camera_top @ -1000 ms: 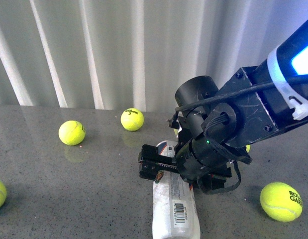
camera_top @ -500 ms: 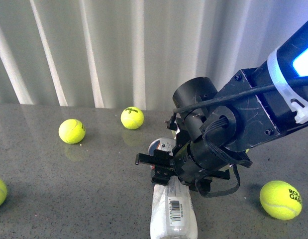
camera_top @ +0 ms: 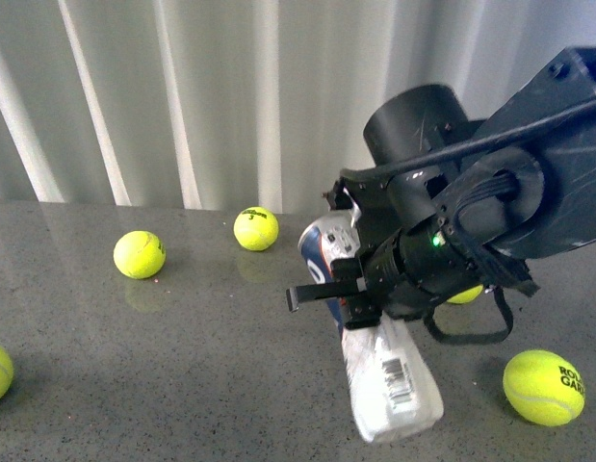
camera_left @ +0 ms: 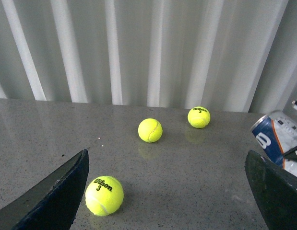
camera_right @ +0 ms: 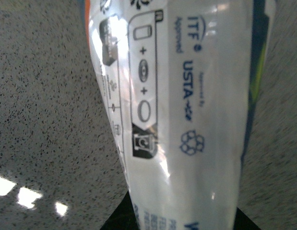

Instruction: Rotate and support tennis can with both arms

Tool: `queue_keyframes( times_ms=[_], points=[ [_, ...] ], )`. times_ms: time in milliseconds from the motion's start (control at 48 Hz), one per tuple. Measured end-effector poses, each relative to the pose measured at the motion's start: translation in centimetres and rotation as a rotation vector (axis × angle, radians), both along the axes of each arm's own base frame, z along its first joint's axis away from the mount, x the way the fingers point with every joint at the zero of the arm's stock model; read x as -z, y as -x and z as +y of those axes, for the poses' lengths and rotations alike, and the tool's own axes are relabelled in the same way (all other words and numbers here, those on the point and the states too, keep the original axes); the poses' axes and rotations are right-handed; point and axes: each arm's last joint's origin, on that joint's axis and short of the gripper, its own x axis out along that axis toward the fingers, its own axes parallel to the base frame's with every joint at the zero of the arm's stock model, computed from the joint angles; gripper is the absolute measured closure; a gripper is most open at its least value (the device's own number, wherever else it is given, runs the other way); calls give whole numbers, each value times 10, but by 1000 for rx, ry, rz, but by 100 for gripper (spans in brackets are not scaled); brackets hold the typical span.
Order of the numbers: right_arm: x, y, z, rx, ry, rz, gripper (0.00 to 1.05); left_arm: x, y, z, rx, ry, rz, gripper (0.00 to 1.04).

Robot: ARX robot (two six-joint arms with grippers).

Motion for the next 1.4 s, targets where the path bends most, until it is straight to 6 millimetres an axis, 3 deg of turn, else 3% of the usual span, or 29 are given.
queue_keyframes(
  times_ms=[104,208,333,500,646,958,1271,1396],
  points=[
    [-13,3,-3,-144,106,-129,94,0,0,0,0,0,0,7],
    [-13,6,-4,-276,227,-209,94,0,0,0,0,0,0,7],
    [-8,12,-1,-428,354,-268,94,0,0,0,0,0,0,7],
    [3,23,21,-722,596,-396,94,0,0,0,0,0,0,7],
    [22,28,37,-919,674,-423,94,0,0,0,0,0,0,7],
    [38,20,48,-998,675,-425,94,0,0,0,0,0,0,7],
    [53,31,64,-1051,654,-432,95,0,0,0,0,0,0,7],
    [56,33,62,-1051,653,-431,95,0,0,0,0,0,0,7]
  ],
)
